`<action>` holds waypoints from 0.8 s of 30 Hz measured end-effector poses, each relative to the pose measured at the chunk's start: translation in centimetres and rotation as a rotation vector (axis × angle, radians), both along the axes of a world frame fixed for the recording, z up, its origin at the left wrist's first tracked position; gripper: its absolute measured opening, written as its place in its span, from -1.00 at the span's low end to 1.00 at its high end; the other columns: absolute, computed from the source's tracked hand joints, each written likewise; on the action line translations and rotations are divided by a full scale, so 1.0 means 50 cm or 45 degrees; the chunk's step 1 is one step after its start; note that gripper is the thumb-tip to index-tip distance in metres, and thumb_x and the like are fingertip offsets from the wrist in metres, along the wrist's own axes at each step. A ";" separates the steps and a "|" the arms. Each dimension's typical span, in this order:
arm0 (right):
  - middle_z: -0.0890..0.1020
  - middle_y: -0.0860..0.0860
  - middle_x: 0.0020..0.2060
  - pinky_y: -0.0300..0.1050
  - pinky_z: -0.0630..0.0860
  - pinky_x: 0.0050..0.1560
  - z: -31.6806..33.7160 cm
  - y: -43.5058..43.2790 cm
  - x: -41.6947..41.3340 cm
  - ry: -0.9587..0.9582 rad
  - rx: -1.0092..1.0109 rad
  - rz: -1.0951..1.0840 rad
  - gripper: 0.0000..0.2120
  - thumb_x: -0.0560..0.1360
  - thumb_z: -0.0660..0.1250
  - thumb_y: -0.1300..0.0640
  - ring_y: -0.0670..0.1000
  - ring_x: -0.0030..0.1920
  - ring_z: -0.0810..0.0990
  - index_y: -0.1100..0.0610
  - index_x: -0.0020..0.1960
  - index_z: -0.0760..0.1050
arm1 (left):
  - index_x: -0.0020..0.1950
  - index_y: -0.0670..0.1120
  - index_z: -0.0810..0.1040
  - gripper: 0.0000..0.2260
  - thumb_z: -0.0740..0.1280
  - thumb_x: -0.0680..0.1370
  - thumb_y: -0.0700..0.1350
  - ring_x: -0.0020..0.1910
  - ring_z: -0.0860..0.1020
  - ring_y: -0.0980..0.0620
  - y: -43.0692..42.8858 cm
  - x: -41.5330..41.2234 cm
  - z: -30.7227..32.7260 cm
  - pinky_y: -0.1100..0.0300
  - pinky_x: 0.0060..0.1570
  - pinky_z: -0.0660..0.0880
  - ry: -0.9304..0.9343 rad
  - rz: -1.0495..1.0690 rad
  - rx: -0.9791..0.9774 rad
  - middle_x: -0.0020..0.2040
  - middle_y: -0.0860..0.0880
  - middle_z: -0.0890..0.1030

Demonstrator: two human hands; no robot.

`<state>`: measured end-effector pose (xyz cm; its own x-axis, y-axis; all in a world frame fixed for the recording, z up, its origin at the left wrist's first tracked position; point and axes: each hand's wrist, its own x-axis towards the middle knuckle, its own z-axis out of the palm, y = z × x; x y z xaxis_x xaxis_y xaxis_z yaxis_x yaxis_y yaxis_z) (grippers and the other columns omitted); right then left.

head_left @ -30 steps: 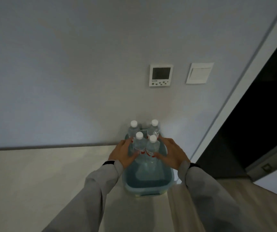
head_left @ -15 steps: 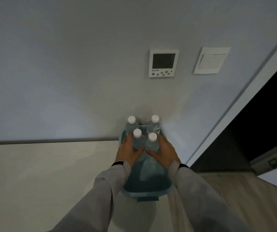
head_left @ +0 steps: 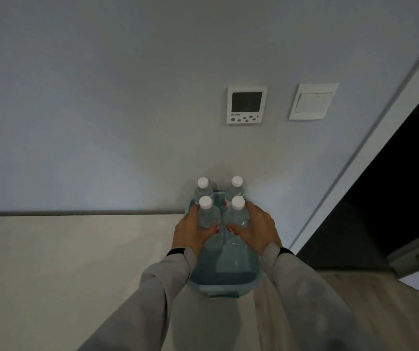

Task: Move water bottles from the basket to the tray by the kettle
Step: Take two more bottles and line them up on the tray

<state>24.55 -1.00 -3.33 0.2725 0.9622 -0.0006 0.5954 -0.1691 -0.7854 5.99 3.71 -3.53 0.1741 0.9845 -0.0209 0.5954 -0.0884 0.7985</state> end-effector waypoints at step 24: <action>0.71 -0.02 0.05 0.03 0.60 0.07 0.281 -0.135 -0.539 -0.209 0.440 0.355 -0.39 0.28 0.51 -0.21 0.08 0.04 0.67 -0.07 0.28 0.49 | 0.25 0.11 0.44 -0.40 0.49 0.28 0.28 0.01 0.64 -0.04 -0.217 -0.611 0.232 0.08 -0.02 0.59 -0.030 0.322 0.510 0.07 0.01 0.69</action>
